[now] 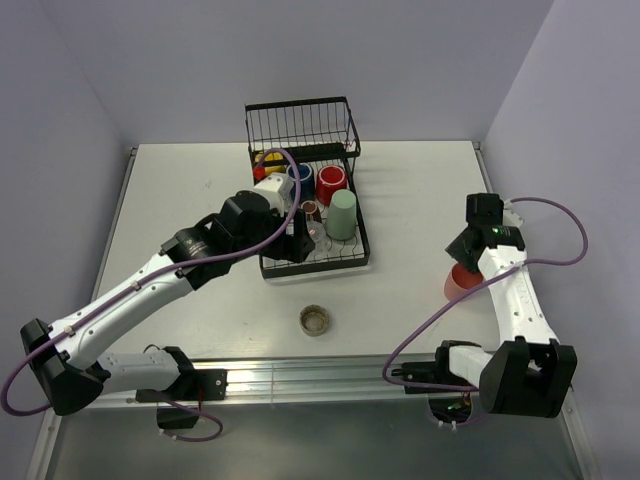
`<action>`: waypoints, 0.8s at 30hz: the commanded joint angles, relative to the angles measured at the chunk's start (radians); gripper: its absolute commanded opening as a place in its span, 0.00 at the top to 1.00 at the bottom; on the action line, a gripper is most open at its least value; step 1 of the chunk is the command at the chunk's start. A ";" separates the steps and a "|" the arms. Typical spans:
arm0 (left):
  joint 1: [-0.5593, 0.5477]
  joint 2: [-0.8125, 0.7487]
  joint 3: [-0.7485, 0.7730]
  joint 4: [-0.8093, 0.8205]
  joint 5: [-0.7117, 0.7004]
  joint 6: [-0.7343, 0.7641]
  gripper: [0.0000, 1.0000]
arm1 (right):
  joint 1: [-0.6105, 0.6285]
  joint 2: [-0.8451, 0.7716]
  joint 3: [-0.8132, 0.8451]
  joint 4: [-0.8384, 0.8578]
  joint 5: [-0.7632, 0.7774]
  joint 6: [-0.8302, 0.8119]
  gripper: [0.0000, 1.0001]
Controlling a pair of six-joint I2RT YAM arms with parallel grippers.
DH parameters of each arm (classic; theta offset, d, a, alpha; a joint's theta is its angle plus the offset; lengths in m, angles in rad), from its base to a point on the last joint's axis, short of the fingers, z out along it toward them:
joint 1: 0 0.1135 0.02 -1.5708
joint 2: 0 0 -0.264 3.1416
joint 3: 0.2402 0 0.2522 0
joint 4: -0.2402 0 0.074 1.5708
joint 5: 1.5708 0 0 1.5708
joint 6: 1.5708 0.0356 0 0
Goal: Load the cups into the dish rack
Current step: Grab a cup with the right arm
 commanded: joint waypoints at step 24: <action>-0.004 0.009 0.010 0.060 0.011 -0.020 0.14 | -0.014 0.000 -0.078 0.128 -0.117 -0.020 1.00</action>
